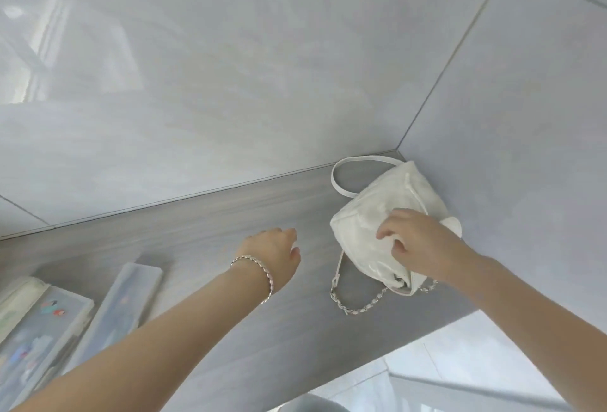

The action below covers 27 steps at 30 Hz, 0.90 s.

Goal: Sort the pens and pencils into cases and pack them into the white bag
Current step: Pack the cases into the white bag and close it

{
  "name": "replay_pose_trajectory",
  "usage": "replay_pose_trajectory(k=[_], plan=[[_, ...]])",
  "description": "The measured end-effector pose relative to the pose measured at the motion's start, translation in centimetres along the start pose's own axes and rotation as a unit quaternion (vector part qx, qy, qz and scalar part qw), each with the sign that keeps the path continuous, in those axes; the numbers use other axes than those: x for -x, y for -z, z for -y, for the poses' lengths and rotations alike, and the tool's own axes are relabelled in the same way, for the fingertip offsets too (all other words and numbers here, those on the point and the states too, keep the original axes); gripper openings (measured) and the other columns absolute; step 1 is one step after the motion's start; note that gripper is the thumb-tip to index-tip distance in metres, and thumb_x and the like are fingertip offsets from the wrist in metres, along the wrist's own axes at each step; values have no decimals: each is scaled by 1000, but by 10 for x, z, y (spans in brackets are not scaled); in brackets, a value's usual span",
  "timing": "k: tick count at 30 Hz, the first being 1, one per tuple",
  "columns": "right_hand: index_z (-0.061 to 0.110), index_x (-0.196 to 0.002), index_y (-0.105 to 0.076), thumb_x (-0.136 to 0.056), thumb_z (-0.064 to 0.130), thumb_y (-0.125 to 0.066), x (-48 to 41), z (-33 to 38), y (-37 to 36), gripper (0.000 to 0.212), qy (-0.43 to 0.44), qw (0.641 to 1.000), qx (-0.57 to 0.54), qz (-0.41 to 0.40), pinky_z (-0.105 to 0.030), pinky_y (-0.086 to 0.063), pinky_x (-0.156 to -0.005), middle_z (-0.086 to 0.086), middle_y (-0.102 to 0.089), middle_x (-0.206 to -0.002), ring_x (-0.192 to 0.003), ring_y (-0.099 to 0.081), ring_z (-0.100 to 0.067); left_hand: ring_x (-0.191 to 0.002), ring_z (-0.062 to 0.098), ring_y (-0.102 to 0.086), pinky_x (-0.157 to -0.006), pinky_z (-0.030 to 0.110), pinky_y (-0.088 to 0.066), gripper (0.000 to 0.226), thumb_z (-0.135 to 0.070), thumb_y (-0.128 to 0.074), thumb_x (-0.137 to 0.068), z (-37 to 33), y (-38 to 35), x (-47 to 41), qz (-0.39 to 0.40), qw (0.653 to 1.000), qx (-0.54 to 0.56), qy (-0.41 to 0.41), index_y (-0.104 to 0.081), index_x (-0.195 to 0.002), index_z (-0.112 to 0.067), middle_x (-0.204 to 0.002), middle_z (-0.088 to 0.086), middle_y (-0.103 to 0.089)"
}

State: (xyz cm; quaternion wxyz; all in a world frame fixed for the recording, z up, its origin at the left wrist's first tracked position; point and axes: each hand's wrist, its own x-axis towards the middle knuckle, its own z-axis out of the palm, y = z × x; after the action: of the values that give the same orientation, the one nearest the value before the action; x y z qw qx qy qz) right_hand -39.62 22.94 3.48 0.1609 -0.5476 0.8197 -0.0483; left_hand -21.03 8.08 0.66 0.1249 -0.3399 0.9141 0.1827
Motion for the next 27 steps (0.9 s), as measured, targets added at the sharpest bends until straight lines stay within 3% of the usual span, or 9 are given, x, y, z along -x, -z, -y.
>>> replay_pose_trajectory(k=[3, 5, 8, 12, 16, 19, 23, 25, 27], plan=[[22, -108, -58, -75, 3, -49, 8, -50, 8, 40, 14, 989, 136, 55, -22, -32, -83, 7, -54, -110, -110, -49, -16, -114, 22, -53, -93, 33, -43, 35, -33, -33, -95, -23, -3, -3, -15, 1000, 19, -17, -47, -124, -21, -122, -1, -57], [26, -116, -53, -77, 15, -56, 9, -74, 4, 40, 29, 975, 207, 80, -23, -31, -89, 10, -52, -119, -118, -43, -14, -112, 22, -54, -92, 32, -43, 34, -34, -33, -95, -30, -6, -1, -19, 999, 27, -21, -48, -123, -23, -121, -2, -57], [24, -110, -57, -79, 31, -64, 1, -87, 2, 32, 58, 974, 201, 93, -22, -27, -86, 10, -55, -114, -115, -45, -14, -110, 20, -56, -90, 31, -43, 32, -35, -34, -94, -29, -11, 5, -18, 999, 43, -16, -50, -120, -25, -119, -4, -59], [20, -102, -62, -83, 30, -62, -16, -76, 14, 22, 91, 965, 207, 131, -19, -21, -75, 12, -58, -99, -102, -54, -11, -100, 16, -60, -85, 26, -45, 24, -32, -39, -93, -24, -8, 19, -33, 991, 126, 2, -58, -107, -26, -104, -8, -64], [22, -92, -68, -78, 26, -65, -23, -27, 42, 15, 101, 982, 105, 119, -24, -35, -75, 12, -60, -85, -91, -54, -16, -78, 5, -63, -77, 24, -51, 12, -28, -51, -88, -21, 12, 36, -60, 963, 262, -25, -58, -80, -33, -75, -14, -62], [23, -90, -68, -78, 28, -66, -19, 34, 70, 13, 108, 987, 8, 115, -34, -46, -76, 7, -65, -88, -88, -57, -15, -65, -11, -56, -60, 4, -41, 2, -31, -59, -85, -21, 32, 56, -108, 939, 319, -70, -61, -85, -31, -71, -20, -60], [23, -89, -67, -81, 27, -65, -20, 103, 84, 9, 165, 972, -106, 131, -35, -46, -78, 2, -68, -90, -86, -61, -16, -53, 1, -48, -51, 11, -36, 35, -61, -57, -63, -2, 48, 74, -174, 905, 387, -39, -62, -78, -29, -57, -15, -58], [19, -92, -68, -82, 25, -65, -31, 127, 77, 12, 172, 965, -148, 133, -33, -45, -78, -1, -69, -92, -87, -61, -17, -48, 6, -39, -48, 18, -33, 47, -63, -52, -62, 17, 52, 76, -209, 903, 375, 16, -62, -70, -18, -48, -10, -48], [14, -94, -69, -82, 22, -67, -47, 145, 63, 14, 169, 958, -192, 132, -30, -45, -73, -8, -69, -94, -83, -61, -17, -50, 11, -37, -46, 18, -28, 48, -55, -55, -74, 37, 51, 75, -223, 904, 360, 62, -58, -68, -8, -50, -7, -42]])
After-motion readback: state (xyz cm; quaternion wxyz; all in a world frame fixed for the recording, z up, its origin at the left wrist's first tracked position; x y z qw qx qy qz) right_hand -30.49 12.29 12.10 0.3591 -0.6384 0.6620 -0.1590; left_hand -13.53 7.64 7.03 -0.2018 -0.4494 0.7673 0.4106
